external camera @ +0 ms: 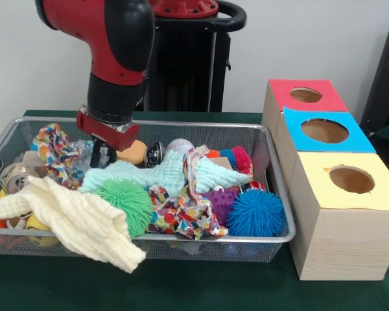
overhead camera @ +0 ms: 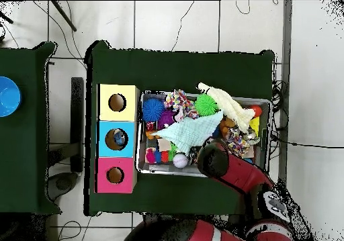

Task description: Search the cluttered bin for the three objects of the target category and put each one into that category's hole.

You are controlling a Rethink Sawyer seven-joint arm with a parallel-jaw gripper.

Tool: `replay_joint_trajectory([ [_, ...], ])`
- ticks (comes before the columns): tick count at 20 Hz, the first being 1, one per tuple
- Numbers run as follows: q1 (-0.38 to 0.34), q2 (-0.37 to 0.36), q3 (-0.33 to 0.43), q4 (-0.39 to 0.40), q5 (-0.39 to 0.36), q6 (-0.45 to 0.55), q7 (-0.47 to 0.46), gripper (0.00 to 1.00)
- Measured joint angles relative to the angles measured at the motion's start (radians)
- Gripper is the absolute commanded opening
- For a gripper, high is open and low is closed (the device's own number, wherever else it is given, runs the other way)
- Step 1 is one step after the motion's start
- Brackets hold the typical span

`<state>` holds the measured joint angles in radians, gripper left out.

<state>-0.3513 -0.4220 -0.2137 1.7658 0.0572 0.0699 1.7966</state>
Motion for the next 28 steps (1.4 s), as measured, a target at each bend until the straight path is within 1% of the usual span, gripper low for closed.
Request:
replay_joint_trajectory([
  [6, 0.031, -0.005, 0.0, -0.011, 0.0, 0.048, 0.0, 0.0],
  [22, 0.038, -0.007, 0.0, -0.042, 0.0, 0.123, 0.0, 0.0],
  [28, 0.047, -0.029, -0.002, -0.043, 0.0, 0.165, 0.0, 0.0],
])
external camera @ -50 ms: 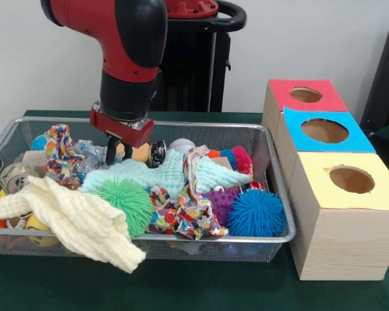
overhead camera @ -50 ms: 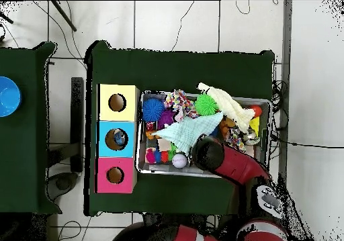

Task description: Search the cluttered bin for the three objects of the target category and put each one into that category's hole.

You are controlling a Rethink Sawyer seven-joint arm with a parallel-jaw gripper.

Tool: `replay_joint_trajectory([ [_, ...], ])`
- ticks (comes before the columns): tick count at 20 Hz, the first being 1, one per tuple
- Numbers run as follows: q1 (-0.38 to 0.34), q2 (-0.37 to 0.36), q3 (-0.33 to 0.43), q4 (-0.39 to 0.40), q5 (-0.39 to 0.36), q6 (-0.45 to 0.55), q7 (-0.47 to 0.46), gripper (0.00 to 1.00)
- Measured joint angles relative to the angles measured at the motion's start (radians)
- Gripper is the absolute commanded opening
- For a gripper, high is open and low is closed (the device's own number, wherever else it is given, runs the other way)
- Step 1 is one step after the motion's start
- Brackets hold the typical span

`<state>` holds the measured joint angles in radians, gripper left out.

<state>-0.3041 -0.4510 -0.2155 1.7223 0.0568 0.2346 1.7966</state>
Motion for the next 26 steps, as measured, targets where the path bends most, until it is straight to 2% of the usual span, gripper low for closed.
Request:
replay_joint_trajectory([
  [16, 0.034, -0.117, -0.03, -0.02, -0.001, 0.191, 0.0, 0.0],
  [26, 0.044, -0.153, -0.055, -0.035, -0.001, 0.209, 0.0, 0.0],
])
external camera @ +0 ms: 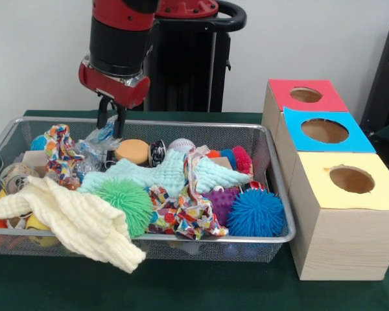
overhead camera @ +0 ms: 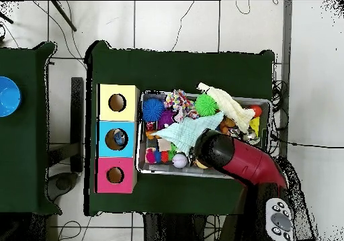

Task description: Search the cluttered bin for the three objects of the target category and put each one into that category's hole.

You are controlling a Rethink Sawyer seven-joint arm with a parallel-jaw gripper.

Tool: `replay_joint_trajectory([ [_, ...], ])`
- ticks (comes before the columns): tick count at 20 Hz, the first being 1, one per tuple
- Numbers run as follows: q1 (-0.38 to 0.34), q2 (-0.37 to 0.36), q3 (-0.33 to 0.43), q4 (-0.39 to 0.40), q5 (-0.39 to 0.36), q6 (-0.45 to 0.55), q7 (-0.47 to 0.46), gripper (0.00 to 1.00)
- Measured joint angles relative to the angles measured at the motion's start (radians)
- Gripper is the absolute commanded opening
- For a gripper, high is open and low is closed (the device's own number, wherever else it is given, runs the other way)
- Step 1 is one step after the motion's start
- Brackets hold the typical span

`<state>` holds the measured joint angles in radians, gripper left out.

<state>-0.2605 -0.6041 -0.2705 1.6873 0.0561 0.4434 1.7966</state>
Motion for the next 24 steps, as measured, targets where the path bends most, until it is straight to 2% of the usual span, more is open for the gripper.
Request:
replay_joint_trajectory([
  [5, 0.018, -0.009, -0.013, -0.009, 0.0, 0.026, 0.0, 0.0],
  [16, 0.114, -0.022, -0.06, -0.067, 0.01, 0.138, 0.0, 0.0],
  [24, 0.177, -0.028, -0.09, -0.097, 0.029, 0.177, 0.0, 0.0],
])
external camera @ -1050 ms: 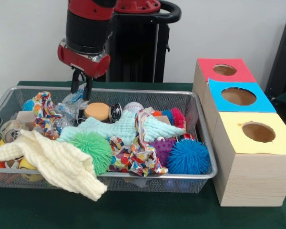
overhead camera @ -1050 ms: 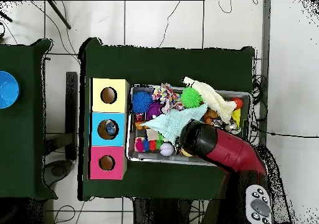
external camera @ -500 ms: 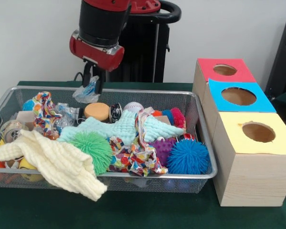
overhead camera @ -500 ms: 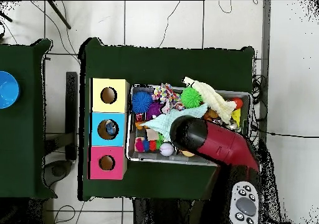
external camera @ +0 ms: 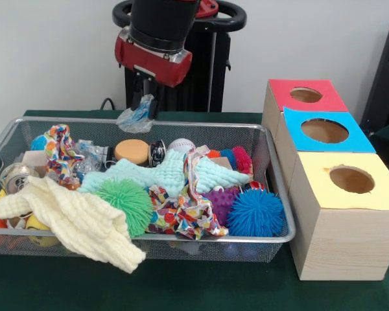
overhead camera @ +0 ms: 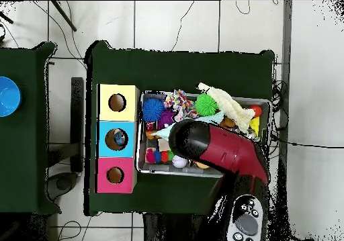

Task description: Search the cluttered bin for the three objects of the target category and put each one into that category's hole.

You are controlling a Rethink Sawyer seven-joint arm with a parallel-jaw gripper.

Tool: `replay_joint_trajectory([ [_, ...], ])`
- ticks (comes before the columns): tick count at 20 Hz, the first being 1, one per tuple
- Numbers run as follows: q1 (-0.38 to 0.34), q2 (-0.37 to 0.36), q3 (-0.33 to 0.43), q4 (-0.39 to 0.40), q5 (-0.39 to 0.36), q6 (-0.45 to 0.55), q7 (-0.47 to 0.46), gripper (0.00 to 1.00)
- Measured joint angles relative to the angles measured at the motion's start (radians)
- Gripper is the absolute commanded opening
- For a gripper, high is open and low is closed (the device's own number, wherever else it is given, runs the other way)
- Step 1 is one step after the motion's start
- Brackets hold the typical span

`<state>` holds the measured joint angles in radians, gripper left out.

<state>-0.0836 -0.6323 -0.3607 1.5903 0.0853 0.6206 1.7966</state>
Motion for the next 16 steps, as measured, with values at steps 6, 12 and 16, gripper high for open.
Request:
replay_joint_trajectory([
  [6, 0.041, 0.0, -0.023, -0.022, 0.021, 0.017, 0.0, 0.0],
  [12, 0.079, 0.001, -0.052, -0.036, 0.057, 0.02, 0.005, 0.0],
  [16, 0.101, 0.009, -0.073, -0.057, 0.086, 0.032, 0.029, 0.0],
])
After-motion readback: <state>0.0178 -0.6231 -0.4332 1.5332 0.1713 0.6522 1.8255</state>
